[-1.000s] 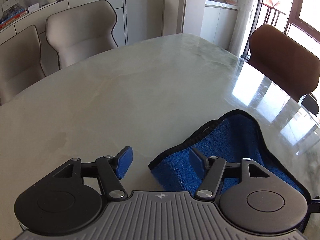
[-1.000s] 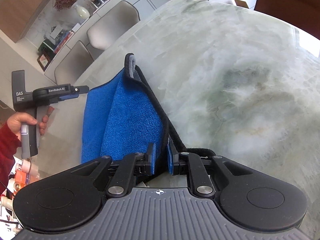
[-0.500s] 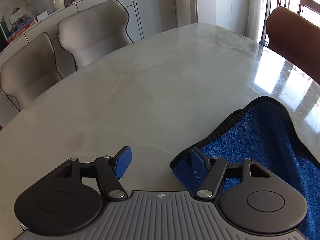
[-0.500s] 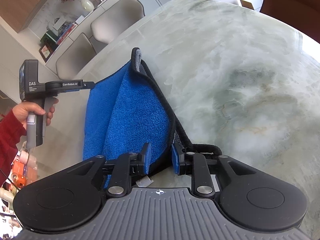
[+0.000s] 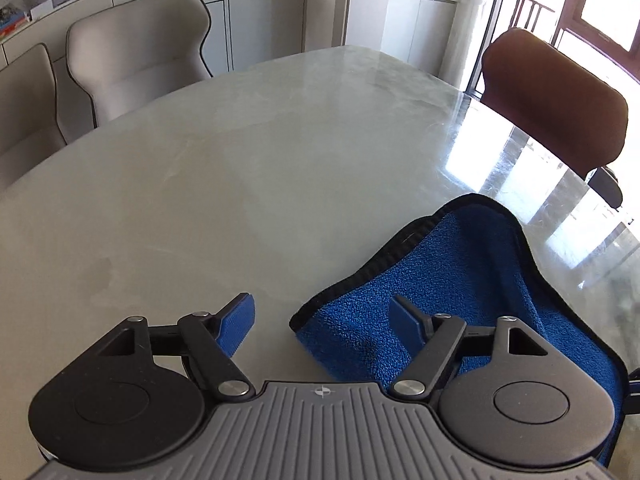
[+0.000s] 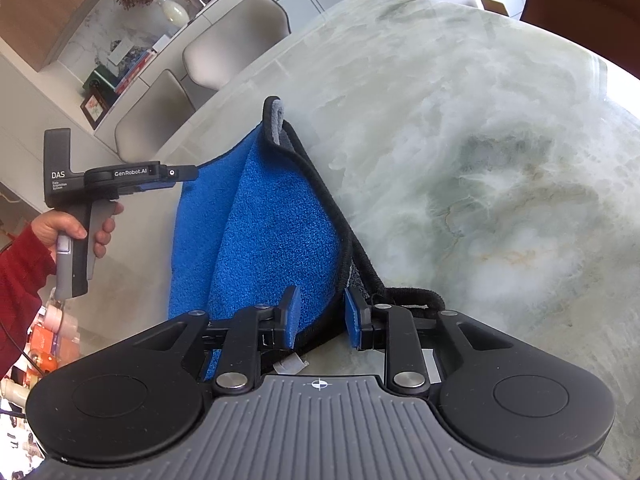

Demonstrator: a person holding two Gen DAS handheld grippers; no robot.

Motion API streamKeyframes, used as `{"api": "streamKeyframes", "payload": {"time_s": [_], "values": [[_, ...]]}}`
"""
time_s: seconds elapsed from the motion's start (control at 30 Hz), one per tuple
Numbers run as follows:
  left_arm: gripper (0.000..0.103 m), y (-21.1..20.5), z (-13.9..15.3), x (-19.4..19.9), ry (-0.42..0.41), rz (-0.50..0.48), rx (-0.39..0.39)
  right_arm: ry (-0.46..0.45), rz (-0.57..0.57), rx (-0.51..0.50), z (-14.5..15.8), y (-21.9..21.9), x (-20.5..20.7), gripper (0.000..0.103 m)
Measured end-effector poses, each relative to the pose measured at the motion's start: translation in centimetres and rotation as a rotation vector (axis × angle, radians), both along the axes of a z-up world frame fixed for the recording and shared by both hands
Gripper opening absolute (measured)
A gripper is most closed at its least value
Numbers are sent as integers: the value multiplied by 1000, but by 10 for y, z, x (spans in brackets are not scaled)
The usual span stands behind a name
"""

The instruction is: Fold towel

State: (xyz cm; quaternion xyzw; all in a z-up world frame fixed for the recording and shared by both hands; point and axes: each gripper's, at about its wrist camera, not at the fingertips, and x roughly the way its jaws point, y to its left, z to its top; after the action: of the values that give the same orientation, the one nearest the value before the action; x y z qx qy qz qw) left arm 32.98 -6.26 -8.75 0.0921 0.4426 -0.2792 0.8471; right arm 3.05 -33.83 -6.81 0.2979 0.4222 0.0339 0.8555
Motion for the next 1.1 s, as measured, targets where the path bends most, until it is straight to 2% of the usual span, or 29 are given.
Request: {"api": "streamKeyframes", "payload": {"time_s": [0.03,0.1,0.13,0.2,0.27,0.33,0.37,0.47,0.73,0.8,0.83,0.87,0.9,1.0,1.07,1.1], "values": [[75,1,-1,0,3,-2,-7,0,0,1,0,0,0,26],[63,0,-2,1,16,-4,-17,0,-2,3,0,0,0,26],[54,-1,-2,1,22,-13,-11,0,-2,2,0,-1,0,26],[42,-4,-3,-2,17,-36,13,0,-2,1,0,0,1,26],[18,-3,-3,-7,6,-52,30,0,-2,-1,-1,1,2,26],[8,0,-3,-8,22,-53,16,0,-2,-3,-1,1,2,26],[7,4,-3,-7,35,-37,0,1,-2,-4,-1,2,2,26],[6,13,-1,-7,39,-15,13,1,1,-7,-1,2,2,26],[10,25,1,-11,24,-40,58,11,22,-23,-1,2,5,26],[16,23,0,-13,0,-55,106,24,40,-48,2,4,6,25],[24,22,1,-16,-10,-63,129,31,48,-63,4,5,7,25],[38,23,1,-17,-22,-53,150,39,59,-80,5,6,8,25],[43,25,4,-19,-35,-40,167,48,71,-101,7,8,9,25],[54,29,17,-25,-75,5,143,75,93,-181,17,13,13,26],[65,31,31,-38,-112,35,95,42,103,-212,24,14,16,26],[67,31,35,-44,-122,33,71,14,103,-216,29,13,18,26]]}}
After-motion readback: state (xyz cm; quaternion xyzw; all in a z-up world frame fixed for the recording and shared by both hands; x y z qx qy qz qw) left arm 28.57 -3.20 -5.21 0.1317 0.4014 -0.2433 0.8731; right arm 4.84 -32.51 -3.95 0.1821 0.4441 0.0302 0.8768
